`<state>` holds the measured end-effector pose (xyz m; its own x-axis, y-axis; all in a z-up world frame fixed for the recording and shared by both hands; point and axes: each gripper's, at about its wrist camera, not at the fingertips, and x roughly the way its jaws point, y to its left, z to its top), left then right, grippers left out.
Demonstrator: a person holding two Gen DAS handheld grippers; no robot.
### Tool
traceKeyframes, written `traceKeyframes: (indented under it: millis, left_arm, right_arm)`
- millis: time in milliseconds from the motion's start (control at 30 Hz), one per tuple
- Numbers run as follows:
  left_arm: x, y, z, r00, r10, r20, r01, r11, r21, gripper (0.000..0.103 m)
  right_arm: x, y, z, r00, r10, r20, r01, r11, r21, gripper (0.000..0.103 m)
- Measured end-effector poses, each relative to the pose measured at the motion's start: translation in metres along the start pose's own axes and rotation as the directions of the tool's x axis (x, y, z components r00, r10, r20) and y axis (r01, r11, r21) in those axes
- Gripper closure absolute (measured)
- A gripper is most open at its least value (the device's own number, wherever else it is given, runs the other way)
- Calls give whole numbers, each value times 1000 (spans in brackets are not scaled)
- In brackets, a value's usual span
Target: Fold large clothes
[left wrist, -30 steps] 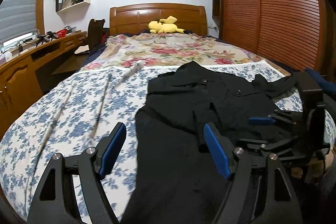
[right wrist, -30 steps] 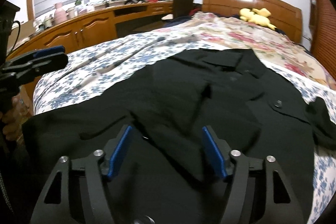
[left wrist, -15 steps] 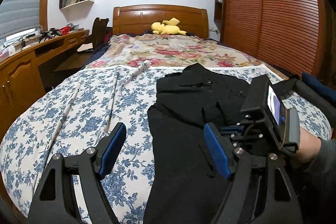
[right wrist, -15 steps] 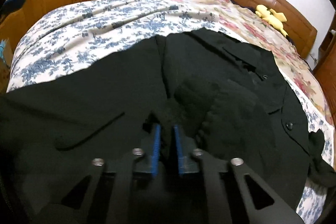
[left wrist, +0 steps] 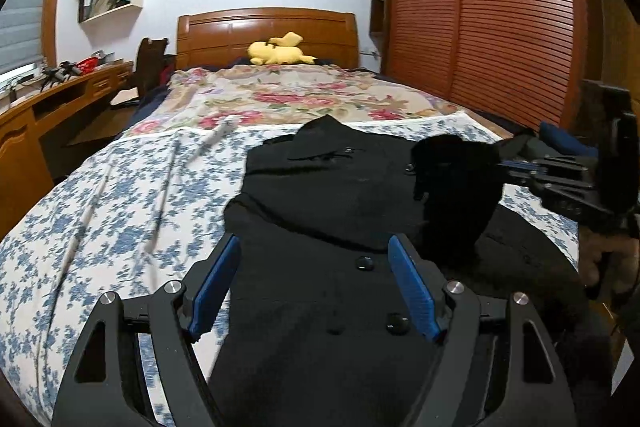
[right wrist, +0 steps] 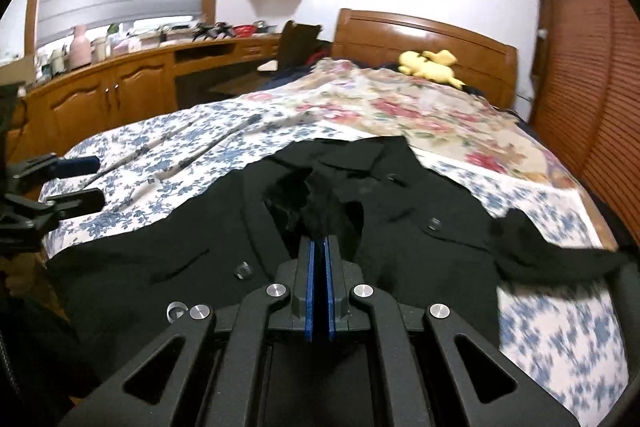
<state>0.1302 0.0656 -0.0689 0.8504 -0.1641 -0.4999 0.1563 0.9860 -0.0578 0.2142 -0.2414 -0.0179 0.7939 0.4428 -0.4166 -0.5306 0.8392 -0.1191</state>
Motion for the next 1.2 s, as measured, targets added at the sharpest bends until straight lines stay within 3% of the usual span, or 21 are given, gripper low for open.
traceKeyframes:
  millis: [233, 633, 967, 1067, 1133, 1200]
  left_arm:
    - [4, -19, 1, 999, -50, -5, 50, 999, 8, 26]
    - [6, -31, -1, 998, -53, -16, 53, 998, 29, 26]
    - [8, -42, 0, 999, -51, -5, 51, 998, 43, 26]
    - [9, -51, 0, 999, -46, 13, 45, 998, 53, 26]
    - [11, -58, 0, 998, -61, 25, 60, 997, 53, 26]
    - [12, -64, 1, 997, -66, 46, 63, 997, 55, 26]
  right_arm:
    - [-22, 4, -13, 998, -44, -37, 45, 999, 14, 99]
    - [-38, 17, -21, 993, -50, -111, 57, 997, 61, 99]
    - [-64, 20, -24, 993, -37, -116, 45, 997, 69, 95]
    - [-72, 17, -20, 994, -46, -95, 53, 996, 70, 85]
    - [-76, 15, -19, 996, -50, -78, 55, 997, 59, 67]
    - [-77, 13, -18, 996, -60, -66, 63, 997, 52, 64]
